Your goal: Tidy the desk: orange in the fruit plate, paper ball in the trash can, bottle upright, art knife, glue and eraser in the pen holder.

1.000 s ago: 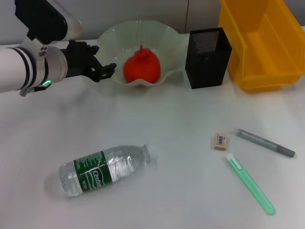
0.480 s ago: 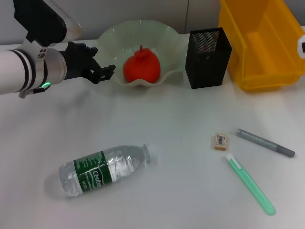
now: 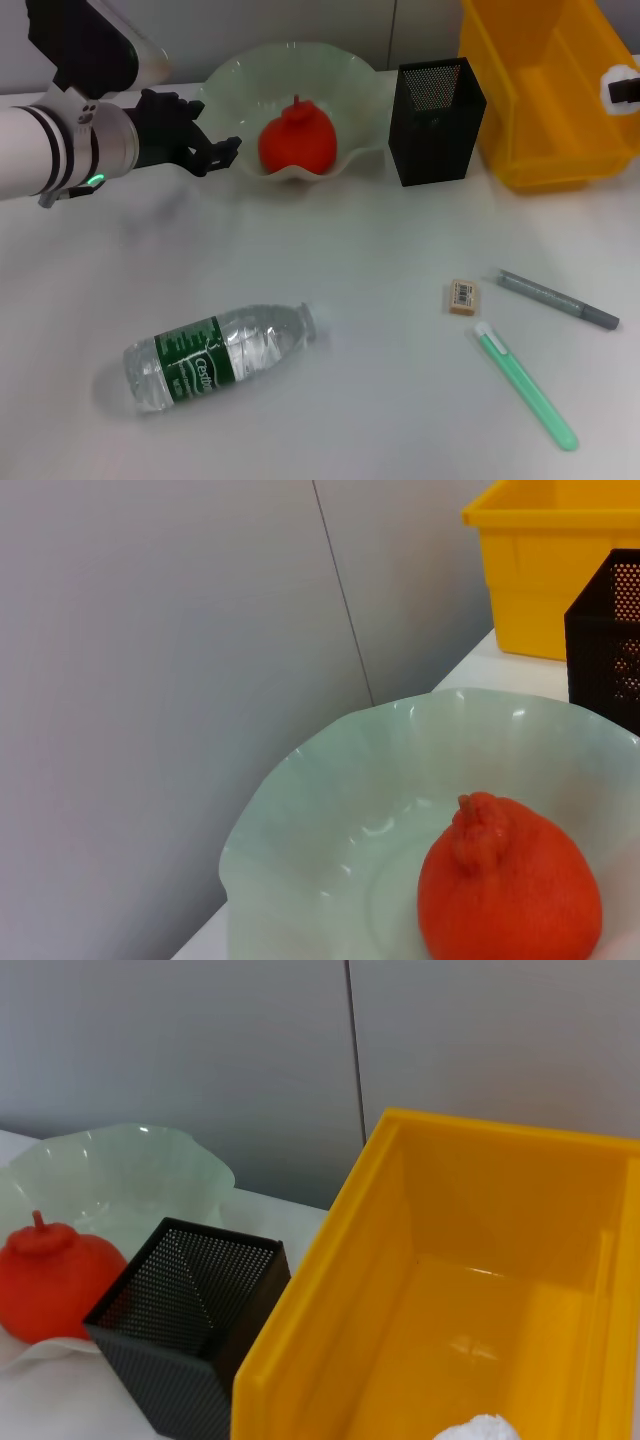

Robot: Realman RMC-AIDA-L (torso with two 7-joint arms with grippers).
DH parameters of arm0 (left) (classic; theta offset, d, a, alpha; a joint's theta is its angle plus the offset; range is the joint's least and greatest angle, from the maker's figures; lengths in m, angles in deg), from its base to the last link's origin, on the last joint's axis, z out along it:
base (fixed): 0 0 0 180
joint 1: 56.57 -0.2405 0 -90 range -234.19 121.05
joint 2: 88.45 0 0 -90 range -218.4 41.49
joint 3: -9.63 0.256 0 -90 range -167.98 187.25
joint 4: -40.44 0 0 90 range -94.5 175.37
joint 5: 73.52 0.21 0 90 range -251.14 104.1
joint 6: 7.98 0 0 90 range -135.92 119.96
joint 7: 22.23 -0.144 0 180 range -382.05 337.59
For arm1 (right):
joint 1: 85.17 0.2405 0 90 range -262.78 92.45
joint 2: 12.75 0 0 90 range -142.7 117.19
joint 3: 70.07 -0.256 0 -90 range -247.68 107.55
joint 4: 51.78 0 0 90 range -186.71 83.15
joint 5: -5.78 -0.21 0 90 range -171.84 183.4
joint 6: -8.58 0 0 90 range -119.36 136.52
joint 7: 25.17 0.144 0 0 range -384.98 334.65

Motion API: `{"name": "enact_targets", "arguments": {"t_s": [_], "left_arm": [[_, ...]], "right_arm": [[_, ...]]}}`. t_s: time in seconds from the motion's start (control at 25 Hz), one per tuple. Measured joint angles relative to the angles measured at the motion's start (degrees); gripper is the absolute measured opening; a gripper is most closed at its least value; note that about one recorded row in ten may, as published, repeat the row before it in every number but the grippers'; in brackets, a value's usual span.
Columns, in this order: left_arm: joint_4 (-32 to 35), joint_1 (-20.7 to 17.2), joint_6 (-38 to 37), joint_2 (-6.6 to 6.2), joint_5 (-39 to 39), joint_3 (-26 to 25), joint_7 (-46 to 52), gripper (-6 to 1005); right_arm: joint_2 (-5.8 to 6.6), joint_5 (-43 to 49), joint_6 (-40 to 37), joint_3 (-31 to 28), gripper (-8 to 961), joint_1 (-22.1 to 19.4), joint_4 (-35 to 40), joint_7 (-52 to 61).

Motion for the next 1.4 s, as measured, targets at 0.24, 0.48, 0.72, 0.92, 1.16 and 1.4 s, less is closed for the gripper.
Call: {"name": "enact_targets", "arguments": {"t_s": [0.24,0.48,0.72,0.92,1.16,1.4], "left_arm": [[-0.01,-0.04,0.00,0.00,0.00,0.05,0.00,572],[-0.13,-0.04,0.07,0.00,0.00,0.25,0.00,571],[-0.49,-0.05,0.08,0.00,0.00,0.26,0.00,570],[-0.52,-0.13,0.09,-0.01,0.00,0.14,0.00,568],[-0.53,-0.28,0.12,0.00,-0.01,0.07,0.00,567],[-0.53,-0.53,0.17,-0.01,-0.13,0.23,0.00,565]], "right_arm": [[0.18,0.01,-3.08,0.80,325,0.34,-1.66,-1.36],[0.18,0.01,-5.28,1.96,338,1.08,-3.08,-2.42],[-0.17,0.01,-6.52,2.15,351,2.20,-3.84,-3.03],[-0.39,-0.33,-7.77,2.19,362,3.39,-4.81,-3.35],[-0.44,-0.34,-10.59,2.21,375,5.42,-8.32,-3.84],[-0.44,-0.18,-12.00,2.19,388,6.24,-10.00,-3.78]]}}
